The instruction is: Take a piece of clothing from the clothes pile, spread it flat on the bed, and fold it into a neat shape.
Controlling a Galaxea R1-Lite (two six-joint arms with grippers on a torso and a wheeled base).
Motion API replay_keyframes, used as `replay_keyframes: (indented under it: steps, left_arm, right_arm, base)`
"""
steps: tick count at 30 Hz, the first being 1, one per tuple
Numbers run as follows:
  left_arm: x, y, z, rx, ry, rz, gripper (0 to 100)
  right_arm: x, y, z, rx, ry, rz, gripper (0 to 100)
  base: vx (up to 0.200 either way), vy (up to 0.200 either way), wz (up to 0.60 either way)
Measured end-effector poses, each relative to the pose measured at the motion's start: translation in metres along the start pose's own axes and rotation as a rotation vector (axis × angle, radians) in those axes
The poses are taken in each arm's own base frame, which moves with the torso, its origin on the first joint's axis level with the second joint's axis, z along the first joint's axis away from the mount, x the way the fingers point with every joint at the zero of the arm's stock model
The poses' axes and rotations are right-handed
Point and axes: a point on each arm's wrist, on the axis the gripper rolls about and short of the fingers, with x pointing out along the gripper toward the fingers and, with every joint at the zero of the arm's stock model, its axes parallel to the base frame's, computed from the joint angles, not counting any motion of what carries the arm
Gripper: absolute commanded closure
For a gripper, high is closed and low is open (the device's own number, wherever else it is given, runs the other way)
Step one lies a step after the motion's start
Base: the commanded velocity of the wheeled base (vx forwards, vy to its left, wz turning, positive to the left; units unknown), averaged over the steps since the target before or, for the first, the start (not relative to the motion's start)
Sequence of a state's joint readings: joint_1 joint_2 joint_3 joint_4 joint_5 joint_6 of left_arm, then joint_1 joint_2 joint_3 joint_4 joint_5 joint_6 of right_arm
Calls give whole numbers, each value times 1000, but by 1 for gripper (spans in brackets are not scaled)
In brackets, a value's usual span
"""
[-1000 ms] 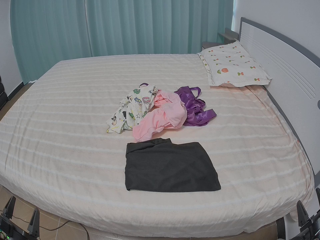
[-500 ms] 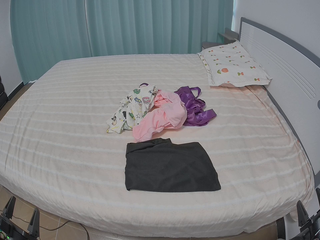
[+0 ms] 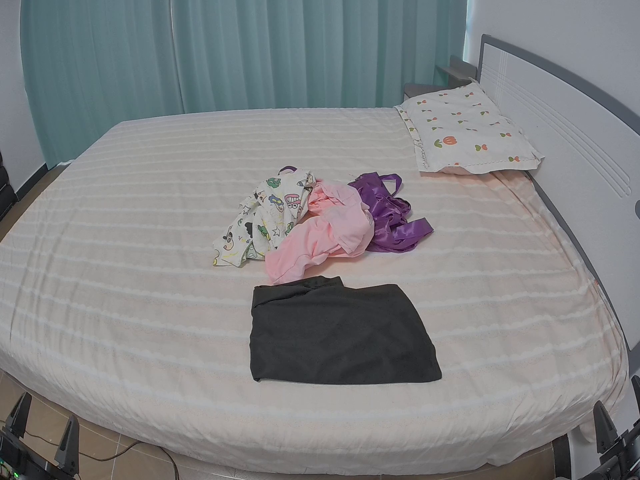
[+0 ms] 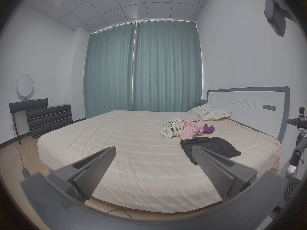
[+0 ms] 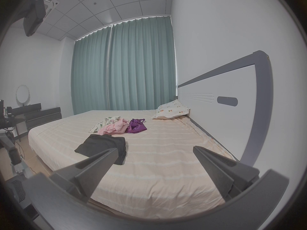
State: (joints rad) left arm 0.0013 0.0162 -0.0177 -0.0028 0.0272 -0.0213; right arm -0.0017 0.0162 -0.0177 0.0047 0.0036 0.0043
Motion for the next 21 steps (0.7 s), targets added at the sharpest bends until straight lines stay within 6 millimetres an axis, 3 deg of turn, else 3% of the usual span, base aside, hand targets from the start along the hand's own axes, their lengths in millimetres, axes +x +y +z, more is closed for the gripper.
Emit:
replay_keyframes:
  steps: [21]
  left_arm:
    - [0, 0, 0, 0, 0, 0, 0]
  right_arm:
    - [0, 0, 0, 0, 0, 0, 0]
  base:
    - [0, 0, 0]
